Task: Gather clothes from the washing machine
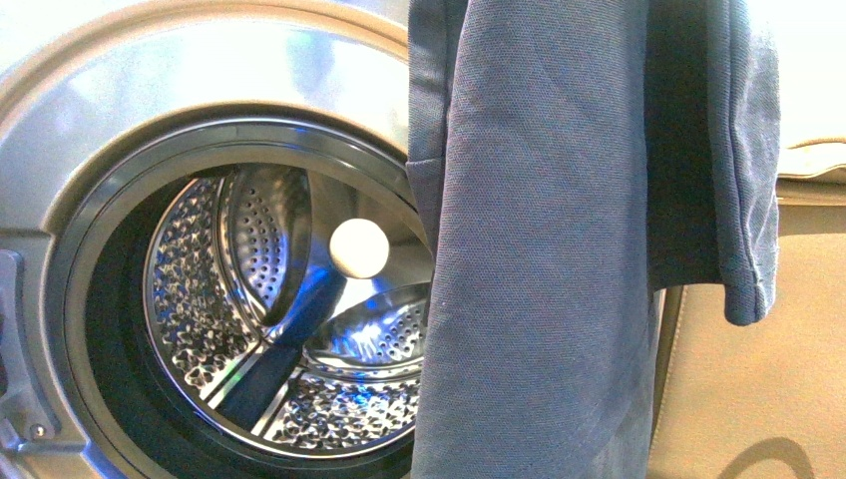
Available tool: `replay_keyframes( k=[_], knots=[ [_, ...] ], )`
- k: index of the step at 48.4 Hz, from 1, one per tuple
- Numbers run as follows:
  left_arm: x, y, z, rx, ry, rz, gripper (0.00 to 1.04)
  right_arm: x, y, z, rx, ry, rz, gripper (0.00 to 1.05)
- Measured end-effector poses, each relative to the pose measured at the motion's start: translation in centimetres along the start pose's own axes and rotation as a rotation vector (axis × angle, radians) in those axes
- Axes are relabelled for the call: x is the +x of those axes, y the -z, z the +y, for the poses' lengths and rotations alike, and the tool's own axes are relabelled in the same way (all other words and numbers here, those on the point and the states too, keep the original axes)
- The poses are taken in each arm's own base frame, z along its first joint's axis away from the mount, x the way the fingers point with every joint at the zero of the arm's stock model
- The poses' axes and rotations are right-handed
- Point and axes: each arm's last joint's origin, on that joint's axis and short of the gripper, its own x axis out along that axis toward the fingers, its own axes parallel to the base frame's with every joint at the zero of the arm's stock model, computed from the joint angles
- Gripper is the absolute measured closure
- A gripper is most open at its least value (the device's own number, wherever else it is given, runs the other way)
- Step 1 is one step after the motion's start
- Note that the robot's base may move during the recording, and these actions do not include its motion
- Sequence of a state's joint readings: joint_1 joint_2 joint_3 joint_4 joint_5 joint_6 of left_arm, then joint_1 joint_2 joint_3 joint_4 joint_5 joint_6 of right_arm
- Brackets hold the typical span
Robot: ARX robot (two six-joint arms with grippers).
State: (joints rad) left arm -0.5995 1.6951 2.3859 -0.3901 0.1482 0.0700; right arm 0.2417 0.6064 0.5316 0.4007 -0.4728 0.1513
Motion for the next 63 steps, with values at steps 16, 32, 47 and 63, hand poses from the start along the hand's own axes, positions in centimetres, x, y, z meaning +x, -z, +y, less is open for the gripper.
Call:
replay_keyframes(
  k=[16,32,47,63],
  knots=[
    [0.0,0.0,0.0,0.0,0.0,0.0,0.94,6.1,-1.8,1.6,-0.075,-0.024,-0.07,0.08],
    [0.0,0.0,0.0,0.0,0.0,0.0,0.94,10.1,-2.1,0.3,-0.181,0.111,-0.112,0.08],
    [0.0,0.0,0.0,0.0,0.0,0.0,0.94,11.7,-1.4,-0.4,-0.325,0.193,-0.137,0.08],
    [0.0,0.0,0.0,0.0,0.0,0.0,0.94,12.7,-0.4,-2.7,-0.385,0.33,-0.11,0.08]
  ],
)
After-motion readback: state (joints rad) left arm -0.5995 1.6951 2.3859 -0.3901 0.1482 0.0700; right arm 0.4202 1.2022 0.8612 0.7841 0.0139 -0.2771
